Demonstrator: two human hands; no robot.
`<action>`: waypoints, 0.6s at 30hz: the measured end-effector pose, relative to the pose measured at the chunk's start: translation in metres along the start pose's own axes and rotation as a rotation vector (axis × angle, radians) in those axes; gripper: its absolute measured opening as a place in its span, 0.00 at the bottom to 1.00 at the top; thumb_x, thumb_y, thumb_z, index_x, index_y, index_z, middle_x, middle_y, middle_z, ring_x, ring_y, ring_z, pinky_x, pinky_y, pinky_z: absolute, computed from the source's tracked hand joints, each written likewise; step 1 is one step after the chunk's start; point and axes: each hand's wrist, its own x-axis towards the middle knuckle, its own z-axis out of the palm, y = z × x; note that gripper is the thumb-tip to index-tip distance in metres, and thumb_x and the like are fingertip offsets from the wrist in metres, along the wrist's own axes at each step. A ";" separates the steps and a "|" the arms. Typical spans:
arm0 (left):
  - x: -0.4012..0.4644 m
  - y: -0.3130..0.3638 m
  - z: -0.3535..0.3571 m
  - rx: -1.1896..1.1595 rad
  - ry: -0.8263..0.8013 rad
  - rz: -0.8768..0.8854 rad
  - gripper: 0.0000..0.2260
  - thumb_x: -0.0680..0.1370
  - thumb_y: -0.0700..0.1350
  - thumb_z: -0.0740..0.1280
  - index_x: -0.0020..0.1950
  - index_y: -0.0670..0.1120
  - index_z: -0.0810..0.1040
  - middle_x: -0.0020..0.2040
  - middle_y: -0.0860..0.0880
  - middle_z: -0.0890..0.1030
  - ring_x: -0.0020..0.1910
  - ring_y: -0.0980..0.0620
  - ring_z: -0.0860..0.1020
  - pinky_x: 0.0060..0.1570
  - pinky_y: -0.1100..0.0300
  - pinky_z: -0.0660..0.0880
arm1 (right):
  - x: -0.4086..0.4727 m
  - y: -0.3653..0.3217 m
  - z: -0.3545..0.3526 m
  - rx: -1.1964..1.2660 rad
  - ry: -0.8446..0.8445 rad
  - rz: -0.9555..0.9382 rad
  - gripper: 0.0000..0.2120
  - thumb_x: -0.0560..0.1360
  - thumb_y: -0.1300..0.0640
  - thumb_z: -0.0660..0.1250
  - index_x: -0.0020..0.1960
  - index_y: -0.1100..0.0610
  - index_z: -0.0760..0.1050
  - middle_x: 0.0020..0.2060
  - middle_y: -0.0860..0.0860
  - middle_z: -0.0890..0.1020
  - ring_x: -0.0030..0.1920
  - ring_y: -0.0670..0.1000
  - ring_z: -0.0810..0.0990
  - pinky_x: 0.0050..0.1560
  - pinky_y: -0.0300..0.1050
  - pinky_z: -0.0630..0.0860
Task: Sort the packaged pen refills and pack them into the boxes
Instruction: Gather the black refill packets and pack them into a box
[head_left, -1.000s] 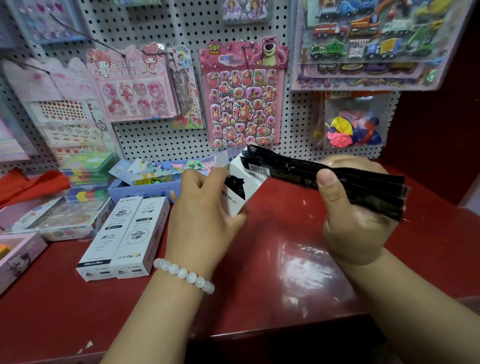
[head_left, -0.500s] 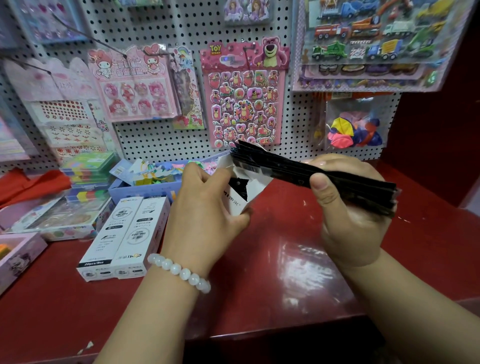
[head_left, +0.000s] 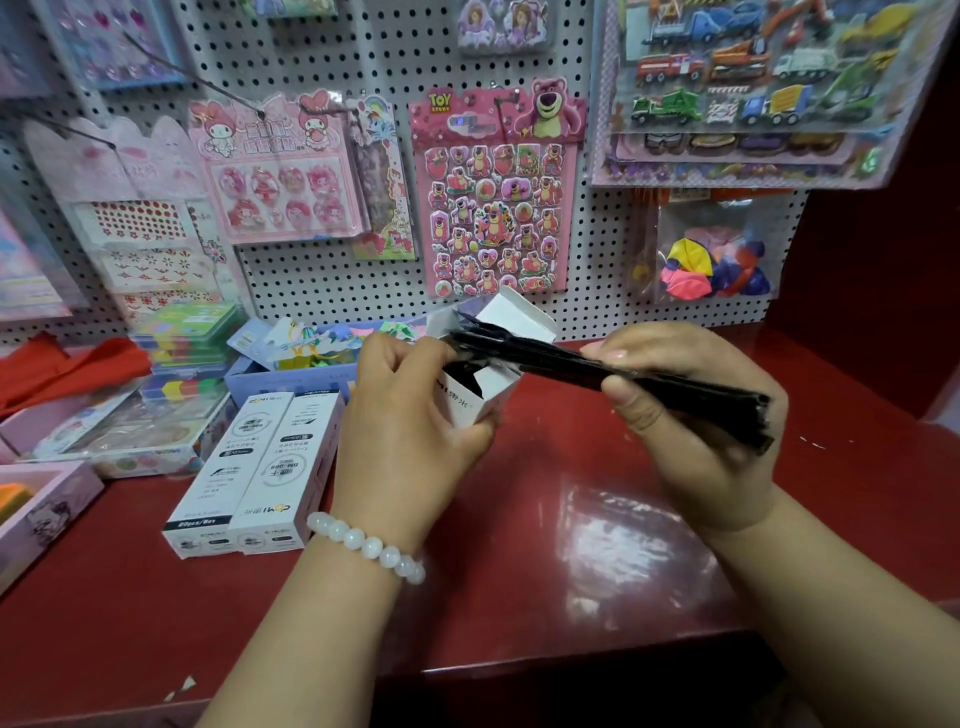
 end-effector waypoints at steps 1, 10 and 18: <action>0.000 0.000 0.000 -0.003 0.002 -0.014 0.20 0.59 0.47 0.79 0.47 0.48 0.78 0.45 0.51 0.69 0.40 0.61 0.65 0.38 0.67 0.63 | 0.003 -0.002 -0.002 0.005 0.009 0.025 0.07 0.73 0.58 0.70 0.44 0.62 0.78 0.43 0.57 0.82 0.44 0.58 0.82 0.47 0.53 0.77; -0.004 0.002 0.005 -0.023 0.036 0.017 0.34 0.60 0.46 0.79 0.61 0.44 0.69 0.54 0.47 0.73 0.51 0.54 0.69 0.46 0.70 0.63 | 0.028 -0.005 -0.009 0.106 -0.078 0.178 0.02 0.69 0.61 0.71 0.40 0.60 0.80 0.38 0.43 0.83 0.41 0.47 0.82 0.45 0.42 0.76; -0.011 0.007 0.008 -0.007 -0.001 0.114 0.38 0.59 0.43 0.80 0.63 0.49 0.64 0.51 0.46 0.73 0.48 0.55 0.68 0.42 0.66 0.64 | 0.090 -0.013 0.005 -0.053 -0.499 0.373 0.16 0.66 0.57 0.75 0.42 0.69 0.76 0.35 0.65 0.78 0.36 0.50 0.76 0.37 0.45 0.74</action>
